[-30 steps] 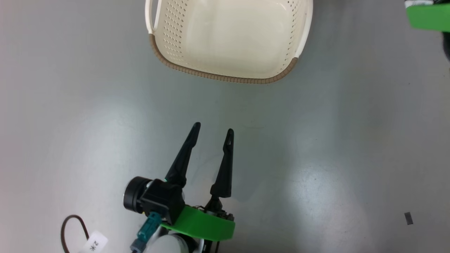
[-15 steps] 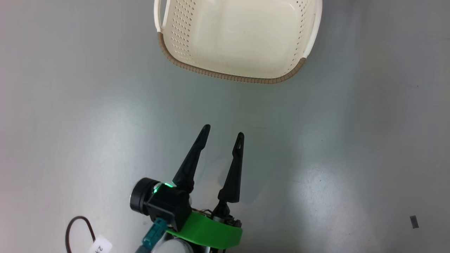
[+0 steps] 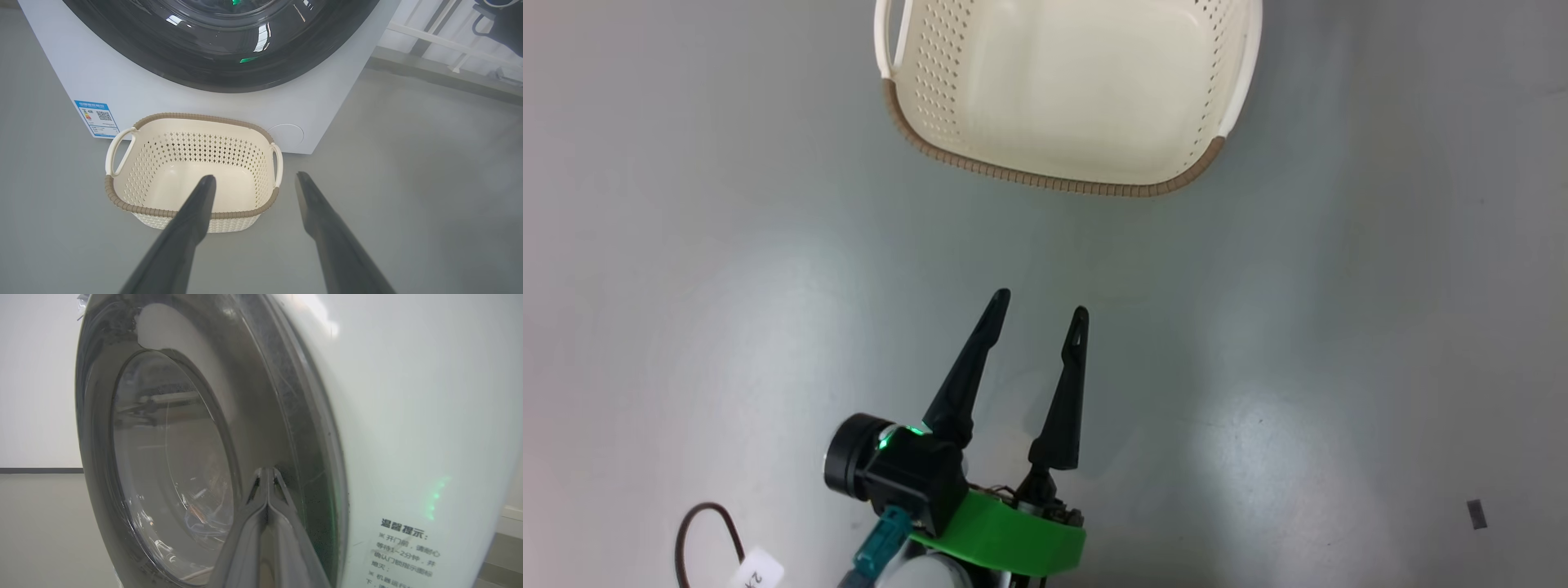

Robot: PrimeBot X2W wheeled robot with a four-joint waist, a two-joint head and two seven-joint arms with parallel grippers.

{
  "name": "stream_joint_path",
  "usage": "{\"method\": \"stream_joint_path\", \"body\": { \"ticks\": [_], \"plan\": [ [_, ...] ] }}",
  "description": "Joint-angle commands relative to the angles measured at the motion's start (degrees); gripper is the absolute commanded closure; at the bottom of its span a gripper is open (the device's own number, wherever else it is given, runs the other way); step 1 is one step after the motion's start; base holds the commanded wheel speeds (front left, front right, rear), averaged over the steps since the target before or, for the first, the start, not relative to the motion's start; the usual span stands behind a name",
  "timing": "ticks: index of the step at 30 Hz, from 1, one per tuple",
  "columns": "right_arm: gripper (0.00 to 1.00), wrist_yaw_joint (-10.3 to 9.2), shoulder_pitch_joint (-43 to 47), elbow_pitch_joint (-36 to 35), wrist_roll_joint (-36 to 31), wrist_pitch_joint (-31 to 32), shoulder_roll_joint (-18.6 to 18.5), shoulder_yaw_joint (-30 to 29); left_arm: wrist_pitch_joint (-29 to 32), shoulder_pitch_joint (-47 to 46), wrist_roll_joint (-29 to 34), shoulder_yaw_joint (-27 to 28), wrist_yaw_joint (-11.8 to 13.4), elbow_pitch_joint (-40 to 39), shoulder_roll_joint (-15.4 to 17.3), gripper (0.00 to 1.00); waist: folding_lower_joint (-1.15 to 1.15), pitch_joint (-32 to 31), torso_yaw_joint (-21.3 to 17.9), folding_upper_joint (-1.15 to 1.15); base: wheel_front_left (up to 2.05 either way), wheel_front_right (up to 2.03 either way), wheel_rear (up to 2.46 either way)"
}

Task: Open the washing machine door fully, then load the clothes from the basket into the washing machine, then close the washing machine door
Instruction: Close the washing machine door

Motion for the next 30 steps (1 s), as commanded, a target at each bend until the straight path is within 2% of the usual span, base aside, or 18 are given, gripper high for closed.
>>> {"method": "stream_joint_path", "body": {
  "ticks": [1,7,9,11,14,16,18,30],
  "plan": [
    [1.0,-1.44,-0.7,-0.5,0.0,0.7,-0.3,-1.6,-0.3,0.4,0.0,1.7,0.2,-0.9,0.7,0.0,0.0,-0.6,-0.3,0.0,0.0,0.0,0.0],
    [0.99,-1.44,4.5,-3.6,1.4,0.7,0.9,-0.5,-0.3,-0.5,0.0,3.1,-0.5,0.8,0.7,0.0,0.0,-3.5,-1.4,0.0,0.0,0.0,0.0],
    [0.75,-1.44,7.0,-5.0,1.9,0.7,1.3,-0.2,-0.3,-0.6,0.1,3.8,-0.7,1.6,0.7,0.0,0.0,-4.9,-2.1,0.0,0.0,0.0,0.0],
    [0.57,-1.44,9.6,-6.9,2.1,0.7,1.7,0.3,-0.3,-0.5,0.0,4.5,-0.9,2.4,0.7,0.0,0.0,-6.4,-2.8,0.0,0.0,0.0,0.0],
    [0.45,-1.44,13.9,-9.6,2.3,0.7,2.4,0.2,-0.3,-0.2,-0.2,5.9,-1.5,3.5,0.7,0.0,0.0,-9.0,-3.9,0.0,0.0,0.0,0.0],
    [0.16,-1.44,16.8,-11.5,1.9,0.7,2.6,0.1,-0.3,0.1,-0.5,7.0,-2.0,4.2,0.7,0.0,0.0,-10.9,-4.7,0.0,0.0,0.0,0.0],
    [0.0,-1.44,20.0,-13.0,1.9,0.7,3.0,0.0,-0.3,0.7,-0.8,8.4,-2.5,5.1,0.7,0.0,0.0,-13.0,-5.5,0.0,0.0,0.0,0.0],
    [0.0,-1.44,38.5,-19.3,-0.8,0.7,3.1,-1.1,-0.3,6.9,-0.9,17.4,-7.2,10.6,0.7,0.0,0.0,-26.7,-9.8,0.0,0.0,0.0,0.0]
  ]
}}
